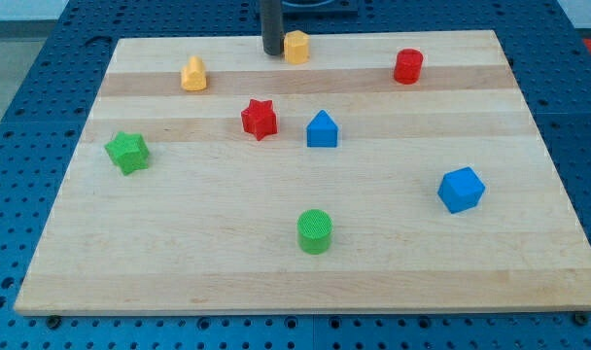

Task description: Push your arm towards the top left of the board

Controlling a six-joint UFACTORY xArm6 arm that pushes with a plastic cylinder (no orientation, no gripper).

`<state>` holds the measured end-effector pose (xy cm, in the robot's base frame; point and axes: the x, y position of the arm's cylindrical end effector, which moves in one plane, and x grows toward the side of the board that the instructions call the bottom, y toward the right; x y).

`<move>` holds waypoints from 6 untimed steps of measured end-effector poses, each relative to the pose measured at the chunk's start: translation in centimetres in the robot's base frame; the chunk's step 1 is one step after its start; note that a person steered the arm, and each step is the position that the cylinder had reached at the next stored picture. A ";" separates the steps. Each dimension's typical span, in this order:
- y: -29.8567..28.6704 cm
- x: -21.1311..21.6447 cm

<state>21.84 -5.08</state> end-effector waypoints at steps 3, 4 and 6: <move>0.4 -2.6; -5.7 -2.5; -21.8 1.6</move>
